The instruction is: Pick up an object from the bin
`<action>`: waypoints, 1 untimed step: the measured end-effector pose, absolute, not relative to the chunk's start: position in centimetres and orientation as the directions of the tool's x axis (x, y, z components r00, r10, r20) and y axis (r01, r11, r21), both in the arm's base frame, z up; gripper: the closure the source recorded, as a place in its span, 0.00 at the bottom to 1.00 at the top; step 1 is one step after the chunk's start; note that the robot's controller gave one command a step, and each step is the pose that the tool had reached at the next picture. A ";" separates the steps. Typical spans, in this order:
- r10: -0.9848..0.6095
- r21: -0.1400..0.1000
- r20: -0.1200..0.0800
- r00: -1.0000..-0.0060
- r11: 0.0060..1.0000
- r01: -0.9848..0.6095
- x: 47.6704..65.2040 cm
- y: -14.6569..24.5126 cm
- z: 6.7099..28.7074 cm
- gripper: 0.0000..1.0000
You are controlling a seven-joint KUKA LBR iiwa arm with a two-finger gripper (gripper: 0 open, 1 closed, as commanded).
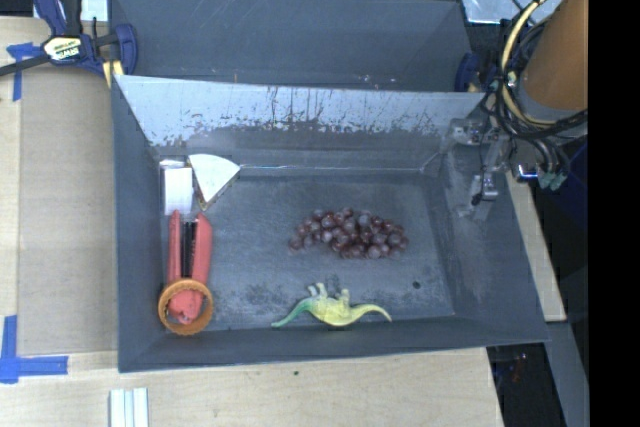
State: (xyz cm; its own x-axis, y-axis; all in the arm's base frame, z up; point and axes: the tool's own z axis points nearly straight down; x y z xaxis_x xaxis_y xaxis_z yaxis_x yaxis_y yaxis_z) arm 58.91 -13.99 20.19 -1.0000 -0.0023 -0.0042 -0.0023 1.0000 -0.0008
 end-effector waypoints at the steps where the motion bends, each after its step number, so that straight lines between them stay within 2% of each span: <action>1: -0.002 -0.001 -0.004 -1.000 1.000 -0.002 58.9 -14.0 20.2 0.00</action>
Offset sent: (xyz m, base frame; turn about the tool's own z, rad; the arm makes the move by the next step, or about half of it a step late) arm -0.0257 0.0517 -0.0323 -0.0042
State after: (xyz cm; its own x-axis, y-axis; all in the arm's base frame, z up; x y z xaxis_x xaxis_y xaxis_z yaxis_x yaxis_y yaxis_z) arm 58.90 -13.98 20.18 -1.0000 -0.0021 -0.0040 -0.0020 1.0000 -0.0007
